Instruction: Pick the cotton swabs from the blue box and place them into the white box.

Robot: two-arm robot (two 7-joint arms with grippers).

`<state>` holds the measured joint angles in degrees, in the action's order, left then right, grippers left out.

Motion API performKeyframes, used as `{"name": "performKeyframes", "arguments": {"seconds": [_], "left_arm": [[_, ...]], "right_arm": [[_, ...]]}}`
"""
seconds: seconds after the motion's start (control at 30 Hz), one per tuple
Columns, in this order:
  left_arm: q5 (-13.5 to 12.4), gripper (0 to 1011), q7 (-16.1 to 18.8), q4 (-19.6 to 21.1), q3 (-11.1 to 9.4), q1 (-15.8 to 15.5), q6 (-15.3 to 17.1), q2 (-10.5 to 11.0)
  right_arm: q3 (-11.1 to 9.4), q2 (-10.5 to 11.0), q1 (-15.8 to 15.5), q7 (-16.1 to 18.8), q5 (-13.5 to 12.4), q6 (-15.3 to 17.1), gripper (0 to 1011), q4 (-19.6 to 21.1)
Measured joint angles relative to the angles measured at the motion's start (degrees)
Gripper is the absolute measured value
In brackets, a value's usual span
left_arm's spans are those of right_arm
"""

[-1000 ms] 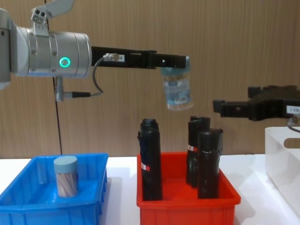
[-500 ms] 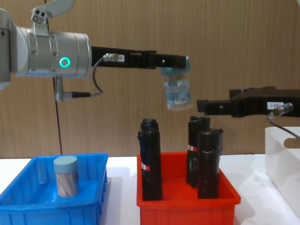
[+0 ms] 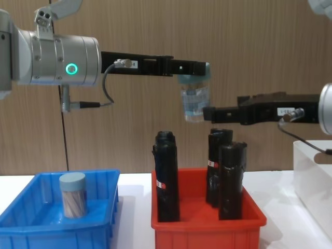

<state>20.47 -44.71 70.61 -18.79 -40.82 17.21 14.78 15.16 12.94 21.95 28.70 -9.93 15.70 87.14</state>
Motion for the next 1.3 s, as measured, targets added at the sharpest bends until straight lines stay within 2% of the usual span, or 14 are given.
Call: {"name": "performKeyframes", "arguments": {"seconds": [0.73, 1.3], "left_arm": [[0.00, 643, 0.01, 0.00, 0.00, 0.00, 0.00, 0.00], [0.00, 643, 0.01, 0.00, 0.00, 0.00, 0.00, 0.00]], "right_arm": [[1.67, -2.53, 4.72, 1.70, 2.53, -1.53, 1002, -6.60], [2.20, -3.98, 8.10, 1.87, 3.58, -3.14, 1002, -12.21]]}}
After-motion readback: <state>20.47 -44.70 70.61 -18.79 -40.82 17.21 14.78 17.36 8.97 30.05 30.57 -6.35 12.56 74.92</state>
